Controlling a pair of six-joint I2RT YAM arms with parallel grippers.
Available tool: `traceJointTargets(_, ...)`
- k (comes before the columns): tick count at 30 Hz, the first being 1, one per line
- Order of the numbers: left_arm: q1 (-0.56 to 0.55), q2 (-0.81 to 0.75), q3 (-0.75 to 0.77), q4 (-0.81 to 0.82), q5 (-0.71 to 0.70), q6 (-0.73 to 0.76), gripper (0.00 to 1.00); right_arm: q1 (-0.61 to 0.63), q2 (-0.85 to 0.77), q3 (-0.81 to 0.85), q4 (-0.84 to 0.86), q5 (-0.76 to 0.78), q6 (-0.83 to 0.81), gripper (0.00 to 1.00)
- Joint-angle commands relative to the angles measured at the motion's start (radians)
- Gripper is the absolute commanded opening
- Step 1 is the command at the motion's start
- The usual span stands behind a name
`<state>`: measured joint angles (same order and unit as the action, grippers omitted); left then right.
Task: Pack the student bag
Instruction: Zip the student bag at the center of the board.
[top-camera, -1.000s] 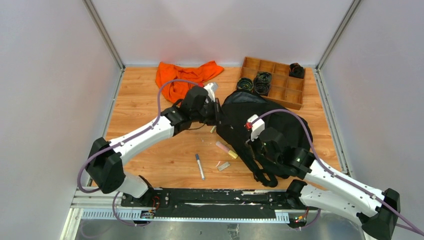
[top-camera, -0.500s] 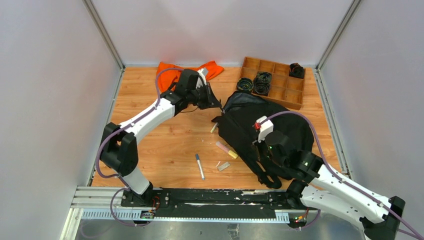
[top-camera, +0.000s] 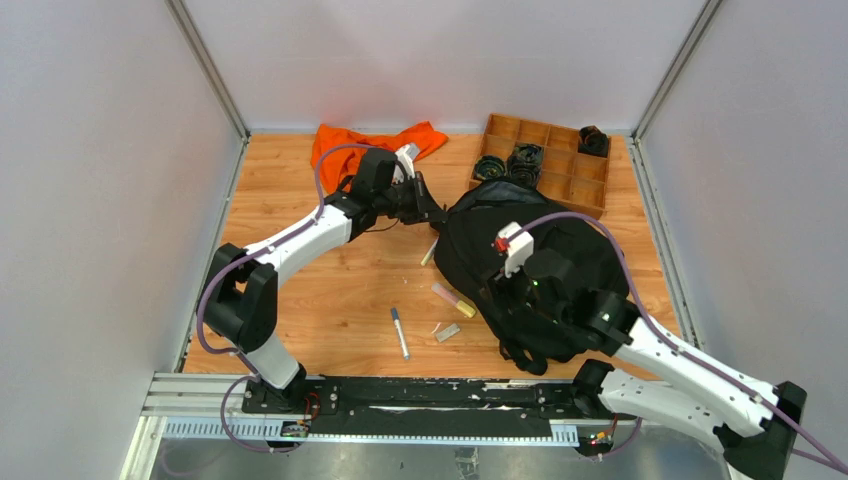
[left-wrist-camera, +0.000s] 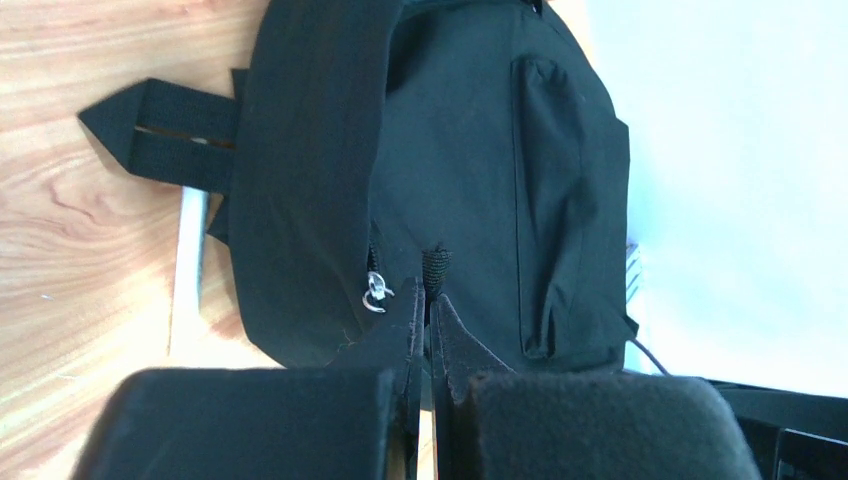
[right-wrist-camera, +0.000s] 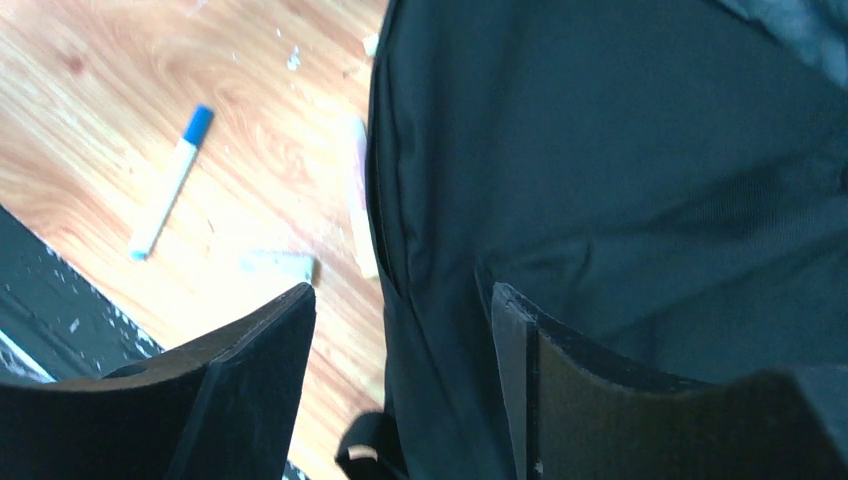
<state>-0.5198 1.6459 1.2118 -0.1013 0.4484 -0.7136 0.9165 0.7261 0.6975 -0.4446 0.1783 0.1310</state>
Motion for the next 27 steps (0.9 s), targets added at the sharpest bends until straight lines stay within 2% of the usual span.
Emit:
traceJointTargets(1,-0.039,-0.076,-0.025,0.072,0.01,0.008,0.0,0.015,0.134,0.078,0.206,-0.001,-0.028,0.69)
traceJointTargets(8,-0.042,-0.116,-0.045,0.071,0.013,0.014,0.0,0.013,0.391,0.17,0.397,0.039,0.014,0.62)
traceJointTargets(14,-0.042,-0.123,-0.037,0.075,0.029,0.005,0.0,0.01,0.519,0.199,0.486,0.067,0.027,0.52)
traceJointTargets(16,-0.042,-0.124,-0.038,0.079,0.041,-0.001,0.0,0.01,0.533,0.188,0.501,0.066,0.032,0.45)
traceJointTargets(19,-0.042,-0.124,-0.042,0.091,0.047,-0.006,0.0,0.01,0.525,0.178,0.499,0.071,0.03,0.17)
traceJointTargets(20,-0.042,-0.124,-0.043,0.093,0.048,-0.006,0.0,0.01,0.516,0.176,0.494,0.069,0.022,0.04)
traceJointTargets(21,-0.042,-0.121,-0.043,0.096,0.05,-0.007,0.0,0.01,0.504,0.175,0.48,0.069,0.012,0.0)
traceJointTargets(27,-0.042,-0.081,-0.006,0.097,0.068,-0.014,0.0,0.011,0.376,0.126,0.339,0.031,-0.048,0.0)
